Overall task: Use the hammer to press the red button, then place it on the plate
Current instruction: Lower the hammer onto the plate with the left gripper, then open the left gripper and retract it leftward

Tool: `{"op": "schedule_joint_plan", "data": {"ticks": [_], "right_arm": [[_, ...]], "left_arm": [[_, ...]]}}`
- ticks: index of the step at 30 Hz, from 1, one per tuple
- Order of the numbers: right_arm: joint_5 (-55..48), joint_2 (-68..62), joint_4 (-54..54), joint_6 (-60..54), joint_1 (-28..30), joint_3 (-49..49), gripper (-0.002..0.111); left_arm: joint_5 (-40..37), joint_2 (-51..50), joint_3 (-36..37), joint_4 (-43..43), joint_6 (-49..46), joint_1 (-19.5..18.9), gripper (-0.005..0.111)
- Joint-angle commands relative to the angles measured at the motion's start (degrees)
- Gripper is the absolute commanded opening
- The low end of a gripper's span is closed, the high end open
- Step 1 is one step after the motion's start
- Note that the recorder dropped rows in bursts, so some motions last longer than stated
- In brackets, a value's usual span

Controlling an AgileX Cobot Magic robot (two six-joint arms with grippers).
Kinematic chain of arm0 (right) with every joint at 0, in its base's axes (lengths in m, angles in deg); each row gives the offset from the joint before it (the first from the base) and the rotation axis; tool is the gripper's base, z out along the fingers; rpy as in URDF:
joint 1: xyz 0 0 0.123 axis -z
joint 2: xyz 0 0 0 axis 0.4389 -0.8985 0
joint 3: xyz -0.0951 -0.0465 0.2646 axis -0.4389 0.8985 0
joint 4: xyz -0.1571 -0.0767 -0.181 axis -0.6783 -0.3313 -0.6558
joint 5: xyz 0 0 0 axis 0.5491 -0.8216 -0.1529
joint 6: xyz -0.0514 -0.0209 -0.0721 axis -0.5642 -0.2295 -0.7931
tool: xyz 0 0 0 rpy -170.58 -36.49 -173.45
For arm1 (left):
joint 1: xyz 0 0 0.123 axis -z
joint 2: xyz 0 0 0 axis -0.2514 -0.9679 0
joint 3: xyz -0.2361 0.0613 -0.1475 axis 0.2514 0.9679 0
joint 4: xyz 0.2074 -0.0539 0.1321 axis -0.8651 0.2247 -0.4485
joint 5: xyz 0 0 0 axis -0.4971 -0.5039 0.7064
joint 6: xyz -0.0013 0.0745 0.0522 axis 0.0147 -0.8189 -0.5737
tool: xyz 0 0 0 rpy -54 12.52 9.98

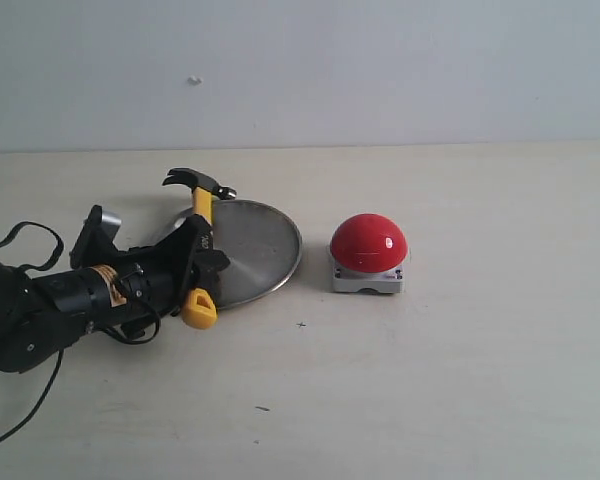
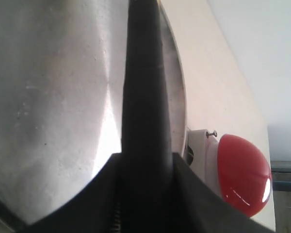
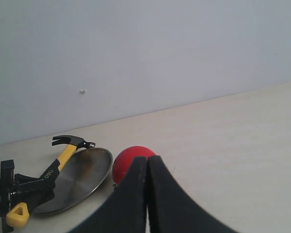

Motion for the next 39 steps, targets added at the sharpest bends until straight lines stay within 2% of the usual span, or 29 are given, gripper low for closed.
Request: {"op": "schedule_joint_plan", "data": {"ticks": [1, 7, 10, 19, 32, 37, 39], "right_arm": [[-0.20, 0.31, -0.44, -0.07, -0.02, 0.30, 0.000], [-0.20, 0.31, -0.44, -0.07, -0.02, 0.30, 0.000], [-0.20, 0.31, -0.44, -0.07, -0.02, 0.30, 0.000], [-0.20, 0.31, -0.44, -0.07, -0.02, 0.30, 0.000], [-0.20, 0.31, -0.44, -0.07, -0.02, 0.30, 0.000], [-0.20, 0.31, -0.44, -0.07, -0.02, 0.30, 0.000], [-0.20, 0.31, -0.44, -0.07, -0.02, 0.30, 0.000]], "left_arm": [[3.14, 0.47, -0.51, -2.23, -0.47, 0.26, 0.010], [4.81, 0.47, -0.51, -3.88, 0.86, 0.26, 0.044], [5.19, 0.47, -0.51, -5.30, 3.10, 0.26, 0.054], [5.77, 0.73, -0.51, -10.54, 6.83, 0.26, 0.054], [5.90, 2.72, -0.51, -13.70, 8.16, 0.26, 0.054], [5.90, 5.31, -0.51, -17.44, 9.89, -1.05, 0.054], [5.80, 7.06, -0.51, -20.07, 11.08, -2.12, 0.050]]}}
